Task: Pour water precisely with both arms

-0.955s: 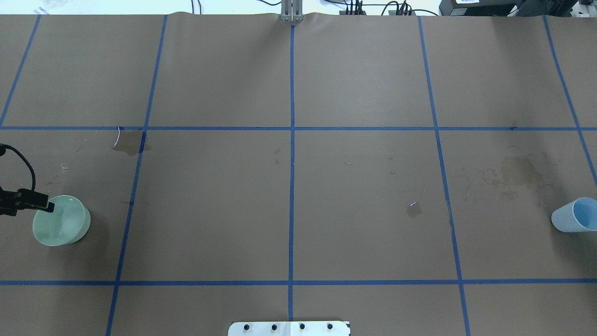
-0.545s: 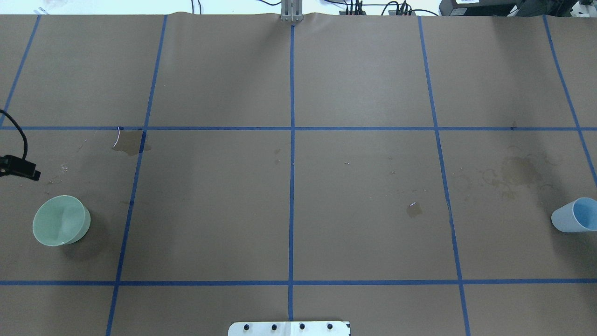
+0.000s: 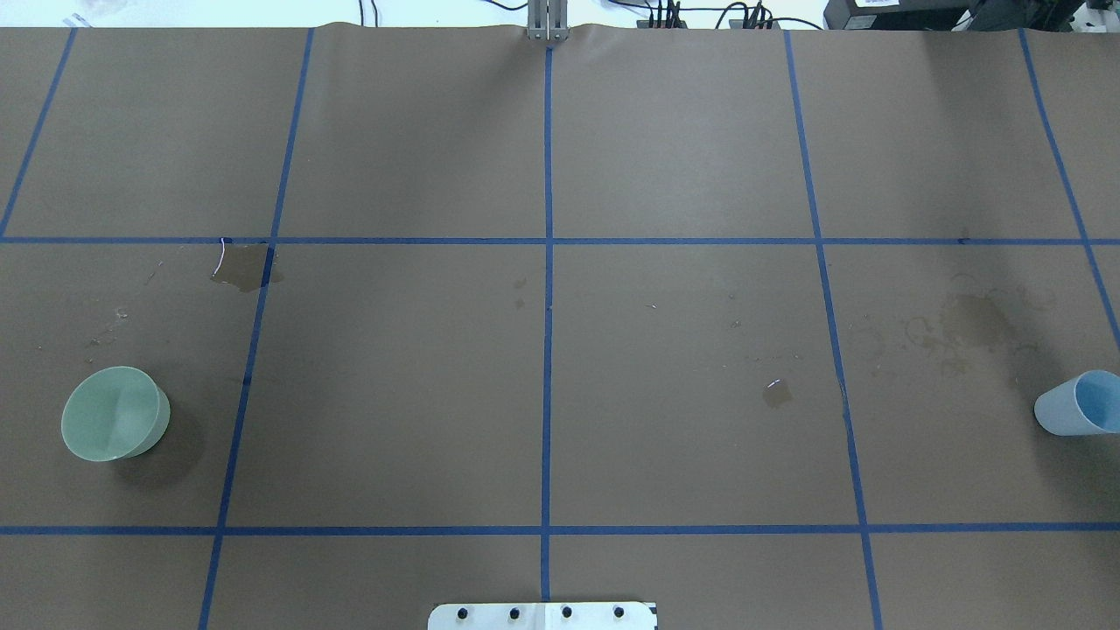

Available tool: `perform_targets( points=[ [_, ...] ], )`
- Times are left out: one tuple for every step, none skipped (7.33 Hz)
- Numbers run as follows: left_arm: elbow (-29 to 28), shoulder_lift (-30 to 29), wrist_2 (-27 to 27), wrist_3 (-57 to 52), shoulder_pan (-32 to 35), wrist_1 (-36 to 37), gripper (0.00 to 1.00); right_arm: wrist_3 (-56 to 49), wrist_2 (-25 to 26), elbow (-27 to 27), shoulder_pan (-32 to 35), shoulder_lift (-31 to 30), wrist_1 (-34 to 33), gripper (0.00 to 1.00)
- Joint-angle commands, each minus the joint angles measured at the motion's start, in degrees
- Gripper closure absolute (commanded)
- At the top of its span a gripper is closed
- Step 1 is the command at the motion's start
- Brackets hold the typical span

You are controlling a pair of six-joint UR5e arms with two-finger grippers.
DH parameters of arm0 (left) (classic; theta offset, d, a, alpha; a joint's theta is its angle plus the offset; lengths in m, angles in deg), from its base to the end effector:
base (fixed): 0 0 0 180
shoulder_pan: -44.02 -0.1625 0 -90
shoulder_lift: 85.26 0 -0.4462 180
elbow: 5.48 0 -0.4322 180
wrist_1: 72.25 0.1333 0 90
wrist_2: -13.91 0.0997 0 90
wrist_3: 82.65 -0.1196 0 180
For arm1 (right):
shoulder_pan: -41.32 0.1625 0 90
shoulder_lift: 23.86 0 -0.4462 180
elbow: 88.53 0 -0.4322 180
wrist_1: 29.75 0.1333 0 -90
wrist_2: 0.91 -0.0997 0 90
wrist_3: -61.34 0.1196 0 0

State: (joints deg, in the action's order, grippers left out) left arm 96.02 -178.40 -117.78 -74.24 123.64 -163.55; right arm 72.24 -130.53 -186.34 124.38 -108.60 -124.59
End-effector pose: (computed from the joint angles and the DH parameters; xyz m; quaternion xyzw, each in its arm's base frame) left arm 0.0486 -0.5635 0.5573 0.0703 0.3688 0.0652 0.9245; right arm -0.0127 -0.5765 0.5860 0.0143 -0.3444 0.0081 0.9387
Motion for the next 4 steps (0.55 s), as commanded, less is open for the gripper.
perform_targets(
  points=[
    [-8.8,-3.3,-4.2,-5.7,6.4,0.4,0.00,0.4,1.2,-0.3,0.1,-1.7,0.0,0.01],
    [-9.0,-1.8,-4.3,-6.3,7.6,-1.5,0.00,-1.0,-0.8,-0.4,0.2,-3.5,3.0,0.01],
    [-9.2,-1.0,-4.2,-6.0,7.8,-2.8,0.00,-2.8,-1.9,0.2,0.2,-7.2,10.2,0.01],
    [-8.6,0.0,-4.3,-6.0,8.2,-2.8,0.00,-2.2,-3.4,0.4,0.2,-8.6,12.4,0.01]
  ],
)
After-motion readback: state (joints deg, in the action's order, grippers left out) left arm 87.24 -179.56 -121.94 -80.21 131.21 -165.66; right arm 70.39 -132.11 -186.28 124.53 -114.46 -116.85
